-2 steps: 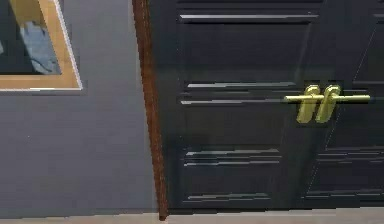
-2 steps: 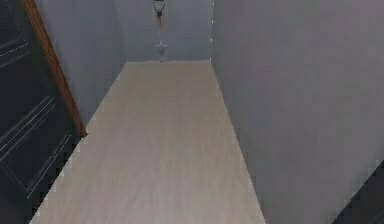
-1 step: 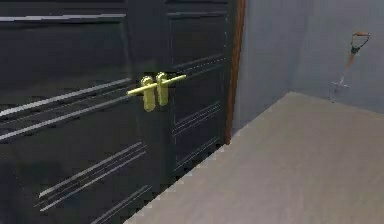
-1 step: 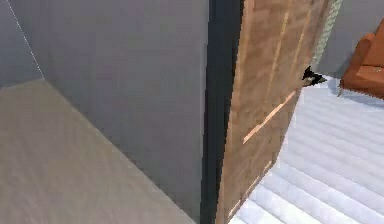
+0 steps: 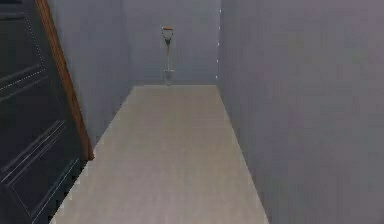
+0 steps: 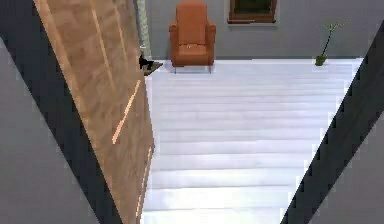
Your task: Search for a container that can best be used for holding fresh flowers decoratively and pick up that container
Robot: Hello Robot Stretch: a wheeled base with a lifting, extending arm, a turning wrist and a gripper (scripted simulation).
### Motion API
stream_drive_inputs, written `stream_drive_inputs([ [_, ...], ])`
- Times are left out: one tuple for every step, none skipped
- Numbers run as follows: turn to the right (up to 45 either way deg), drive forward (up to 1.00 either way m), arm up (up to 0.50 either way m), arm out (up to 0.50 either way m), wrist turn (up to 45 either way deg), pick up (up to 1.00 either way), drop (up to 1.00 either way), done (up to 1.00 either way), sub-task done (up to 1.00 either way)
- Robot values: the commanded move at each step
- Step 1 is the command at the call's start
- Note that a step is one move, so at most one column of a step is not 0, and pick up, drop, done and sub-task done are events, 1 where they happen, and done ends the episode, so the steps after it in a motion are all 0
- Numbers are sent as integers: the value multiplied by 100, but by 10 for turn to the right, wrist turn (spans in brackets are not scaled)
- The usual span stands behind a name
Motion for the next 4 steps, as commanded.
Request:
stream_drive_inputs([
  [450,0,0,0,0,0,0,0,0],
  [420,0,0,0,0,0,0,0,0],
  [0,70,0,0,0,0,0,0,0],
  [420,0,0,0,0,0,0,0,0],
])
